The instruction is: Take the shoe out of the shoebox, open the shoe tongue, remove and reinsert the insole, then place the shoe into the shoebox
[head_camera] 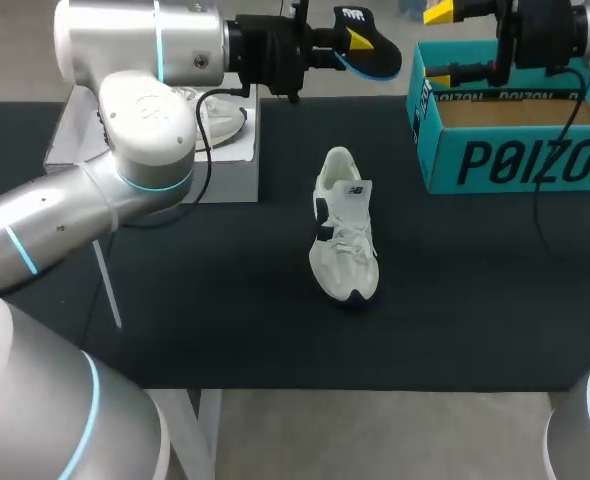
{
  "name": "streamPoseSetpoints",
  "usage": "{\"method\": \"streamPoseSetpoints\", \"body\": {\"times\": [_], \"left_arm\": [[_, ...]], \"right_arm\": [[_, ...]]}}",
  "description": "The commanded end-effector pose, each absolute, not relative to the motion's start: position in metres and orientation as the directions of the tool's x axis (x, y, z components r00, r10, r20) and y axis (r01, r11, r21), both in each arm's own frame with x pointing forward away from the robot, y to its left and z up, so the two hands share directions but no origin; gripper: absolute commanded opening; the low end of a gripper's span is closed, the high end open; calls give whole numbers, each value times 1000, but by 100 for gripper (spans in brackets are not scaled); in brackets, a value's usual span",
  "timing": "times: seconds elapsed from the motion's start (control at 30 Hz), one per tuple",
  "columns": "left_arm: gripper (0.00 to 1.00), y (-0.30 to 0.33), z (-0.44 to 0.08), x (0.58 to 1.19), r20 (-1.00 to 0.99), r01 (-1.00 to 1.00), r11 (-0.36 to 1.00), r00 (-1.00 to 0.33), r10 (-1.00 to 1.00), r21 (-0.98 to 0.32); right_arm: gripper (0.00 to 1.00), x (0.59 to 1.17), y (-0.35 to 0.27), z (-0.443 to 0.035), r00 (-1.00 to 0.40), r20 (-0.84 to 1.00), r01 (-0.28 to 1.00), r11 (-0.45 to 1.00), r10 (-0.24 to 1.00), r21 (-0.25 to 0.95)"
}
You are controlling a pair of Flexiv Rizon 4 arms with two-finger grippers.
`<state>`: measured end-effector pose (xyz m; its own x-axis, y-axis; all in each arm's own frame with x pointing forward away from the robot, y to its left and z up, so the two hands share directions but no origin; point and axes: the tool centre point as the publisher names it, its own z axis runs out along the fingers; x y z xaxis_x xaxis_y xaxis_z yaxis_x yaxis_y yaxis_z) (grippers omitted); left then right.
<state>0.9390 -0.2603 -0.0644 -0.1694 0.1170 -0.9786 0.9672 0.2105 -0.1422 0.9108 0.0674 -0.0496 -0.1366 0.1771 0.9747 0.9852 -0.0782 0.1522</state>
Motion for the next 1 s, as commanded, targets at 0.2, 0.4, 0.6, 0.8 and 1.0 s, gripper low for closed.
{"method": "streamPoseSetpoints", "body": {"times": [0.2,0.4,0.6,0.8,1.0], "left_arm": [[0,-271,-53,937,-987,981,172,-110,116,-89],[0,-277,-47,936,-990,984,152,-104,97,-89],[0,-281,-49,934,-988,987,135,-105,111,-89],[0,-282,-49,934,-987,987,130,-113,114,-98],[0,-282,-50,936,-986,985,133,-122,117,-106]], "right_arm": [[100,920,86,-45,-154,976,985,-47,152,163],[100,920,95,-43,-158,978,986,-23,139,162],[42,921,97,-42,-159,978,987,-17,135,162],[22,922,98,-44,-150,980,988,-24,130,154],[5,922,100,-45,-144,982,989,-23,124,147]]}}
